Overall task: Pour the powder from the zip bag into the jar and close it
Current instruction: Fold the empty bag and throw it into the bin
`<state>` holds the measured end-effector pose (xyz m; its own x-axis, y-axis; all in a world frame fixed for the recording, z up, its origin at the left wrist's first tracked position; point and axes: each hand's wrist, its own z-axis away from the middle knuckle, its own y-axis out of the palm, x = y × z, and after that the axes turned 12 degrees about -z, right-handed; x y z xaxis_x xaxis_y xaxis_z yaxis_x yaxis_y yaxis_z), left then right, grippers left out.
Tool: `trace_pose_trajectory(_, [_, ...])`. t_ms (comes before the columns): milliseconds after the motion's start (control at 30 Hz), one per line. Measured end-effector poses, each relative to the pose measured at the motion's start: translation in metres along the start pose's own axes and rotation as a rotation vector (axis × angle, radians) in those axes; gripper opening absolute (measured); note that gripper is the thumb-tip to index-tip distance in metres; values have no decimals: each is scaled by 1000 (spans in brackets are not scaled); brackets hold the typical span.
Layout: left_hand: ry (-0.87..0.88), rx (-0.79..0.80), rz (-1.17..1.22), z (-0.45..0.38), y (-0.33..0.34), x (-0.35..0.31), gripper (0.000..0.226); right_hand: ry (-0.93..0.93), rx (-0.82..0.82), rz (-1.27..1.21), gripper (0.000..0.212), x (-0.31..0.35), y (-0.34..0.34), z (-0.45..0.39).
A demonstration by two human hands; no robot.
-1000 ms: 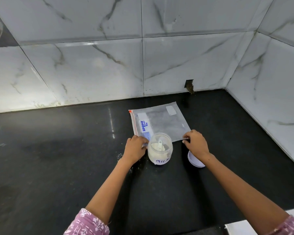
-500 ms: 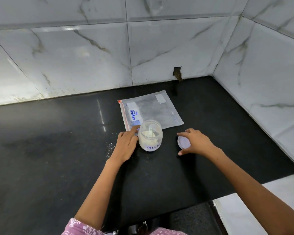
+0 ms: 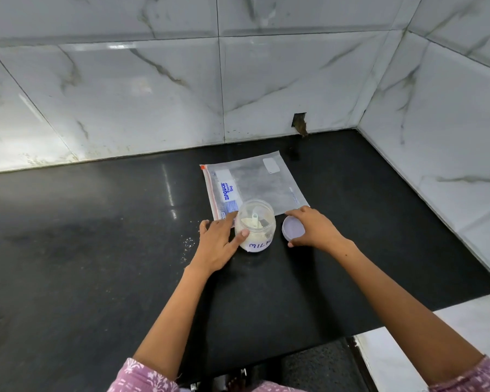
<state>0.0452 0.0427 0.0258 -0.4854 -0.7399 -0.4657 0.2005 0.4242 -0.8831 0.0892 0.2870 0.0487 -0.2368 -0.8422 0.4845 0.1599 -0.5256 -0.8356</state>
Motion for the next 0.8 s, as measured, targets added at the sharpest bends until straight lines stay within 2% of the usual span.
trace_pose_trajectory(133, [-37,-10,-62,-1,4,-6,85,-8,-6,14,81,3,1,-2])
trace_pose_trajectory(367, [-127,-43,-200,-6,13,-16,93,18,-30,-32,81,1,-6,-2])
trace_pose_trajectory(533, [-155,-64,-203,-6,16,-19,90,50,-99,-213,78,3,-11,-4])
trace_pose_trajectory(600, [-162,-66,-204,-7,15,-20,91,60,-98,-206,74,4,-11,-5])
trace_pose_trajectory(800, [-190,-41,-166,-9,16,-23,96,27,-262,-291,60,8,-24,-4])
